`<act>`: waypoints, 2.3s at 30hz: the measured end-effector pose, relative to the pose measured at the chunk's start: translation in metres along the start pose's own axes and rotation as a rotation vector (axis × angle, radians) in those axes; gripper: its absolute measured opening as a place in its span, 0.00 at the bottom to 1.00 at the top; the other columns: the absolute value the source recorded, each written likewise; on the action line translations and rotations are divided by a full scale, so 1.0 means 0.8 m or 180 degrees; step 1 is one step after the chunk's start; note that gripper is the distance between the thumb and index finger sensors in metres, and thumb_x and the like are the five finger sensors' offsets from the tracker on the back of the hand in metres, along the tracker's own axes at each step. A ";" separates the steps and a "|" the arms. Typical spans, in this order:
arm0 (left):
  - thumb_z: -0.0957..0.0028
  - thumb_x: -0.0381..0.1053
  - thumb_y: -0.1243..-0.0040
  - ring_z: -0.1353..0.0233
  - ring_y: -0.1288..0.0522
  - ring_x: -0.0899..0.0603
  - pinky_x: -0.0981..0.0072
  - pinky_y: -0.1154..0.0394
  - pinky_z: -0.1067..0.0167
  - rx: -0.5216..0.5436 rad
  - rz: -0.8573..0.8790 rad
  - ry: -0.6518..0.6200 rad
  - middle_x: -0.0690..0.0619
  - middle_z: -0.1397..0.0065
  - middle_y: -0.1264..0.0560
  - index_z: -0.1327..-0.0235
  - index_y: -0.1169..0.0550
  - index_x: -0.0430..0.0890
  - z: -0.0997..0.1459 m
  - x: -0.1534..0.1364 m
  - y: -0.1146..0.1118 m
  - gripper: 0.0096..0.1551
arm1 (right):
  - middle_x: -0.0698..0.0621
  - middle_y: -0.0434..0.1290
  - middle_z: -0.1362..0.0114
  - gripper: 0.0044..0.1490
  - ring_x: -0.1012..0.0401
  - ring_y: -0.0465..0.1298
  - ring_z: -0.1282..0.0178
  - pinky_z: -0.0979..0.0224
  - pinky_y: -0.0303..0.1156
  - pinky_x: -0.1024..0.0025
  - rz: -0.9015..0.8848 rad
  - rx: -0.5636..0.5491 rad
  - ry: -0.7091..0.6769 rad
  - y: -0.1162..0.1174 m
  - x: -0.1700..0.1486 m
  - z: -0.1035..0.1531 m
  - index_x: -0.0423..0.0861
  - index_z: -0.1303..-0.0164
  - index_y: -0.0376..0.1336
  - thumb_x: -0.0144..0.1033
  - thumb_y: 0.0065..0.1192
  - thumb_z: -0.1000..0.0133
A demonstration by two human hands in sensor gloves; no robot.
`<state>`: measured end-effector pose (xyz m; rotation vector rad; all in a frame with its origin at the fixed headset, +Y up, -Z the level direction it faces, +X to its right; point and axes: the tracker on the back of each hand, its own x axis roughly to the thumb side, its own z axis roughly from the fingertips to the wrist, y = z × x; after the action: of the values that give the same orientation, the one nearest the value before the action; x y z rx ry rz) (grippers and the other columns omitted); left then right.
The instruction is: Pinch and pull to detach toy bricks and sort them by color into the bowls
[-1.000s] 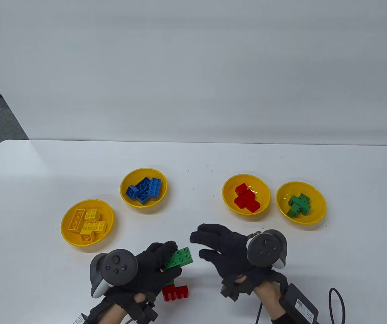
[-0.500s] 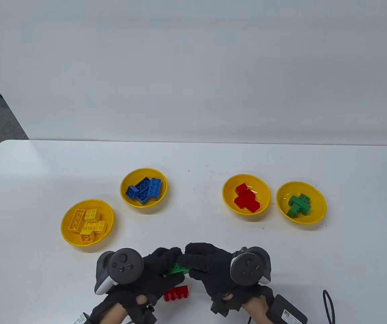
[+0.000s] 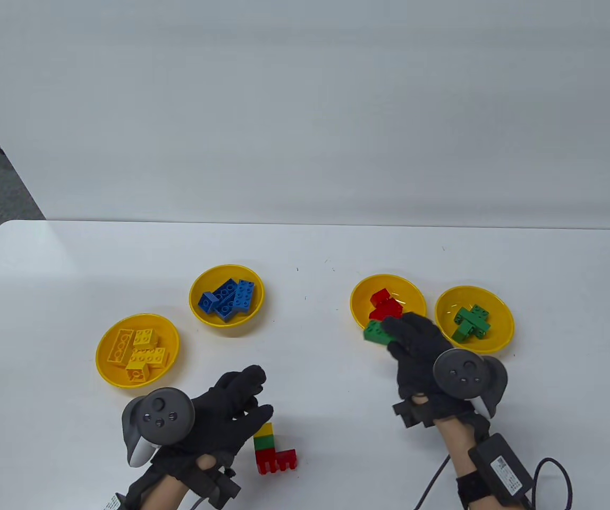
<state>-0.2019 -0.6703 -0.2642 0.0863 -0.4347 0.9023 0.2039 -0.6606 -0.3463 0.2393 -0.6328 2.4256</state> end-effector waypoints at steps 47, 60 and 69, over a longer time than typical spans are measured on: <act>0.41 0.56 0.36 0.20 0.36 0.24 0.28 0.33 0.31 -0.1077 -0.1053 0.0095 0.41 0.13 0.41 0.22 0.30 0.52 -0.007 0.002 -0.014 0.33 | 0.32 0.74 0.33 0.30 0.38 0.80 0.45 0.46 0.75 0.36 0.0034 0.0261 -0.0259 -0.021 0.015 0.043 0.40 0.43 0.75 0.38 0.66 0.53; 0.53 0.66 0.28 0.18 0.42 0.21 0.27 0.37 0.28 -0.1937 -0.2369 -0.0206 0.31 0.15 0.48 0.21 0.35 0.64 -0.013 0.025 -0.097 0.45 | 0.32 0.74 0.33 0.30 0.38 0.81 0.45 0.46 0.75 0.35 -0.0137 0.0369 -0.0370 -0.017 0.026 0.055 0.40 0.44 0.75 0.39 0.65 0.53; 0.52 0.58 0.24 0.22 0.35 0.20 0.27 0.33 0.30 -0.2129 -0.1777 0.0181 0.28 0.17 0.42 0.23 0.34 0.61 -0.009 -0.018 -0.099 0.44 | 0.32 0.74 0.33 0.30 0.38 0.81 0.45 0.46 0.75 0.35 -0.0136 0.0453 -0.0439 -0.012 0.028 0.059 0.39 0.44 0.75 0.39 0.65 0.53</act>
<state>-0.1457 -0.7285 -0.2675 -0.4135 -0.6011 0.1814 0.1925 -0.6658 -0.2947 0.4771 -0.5092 2.4302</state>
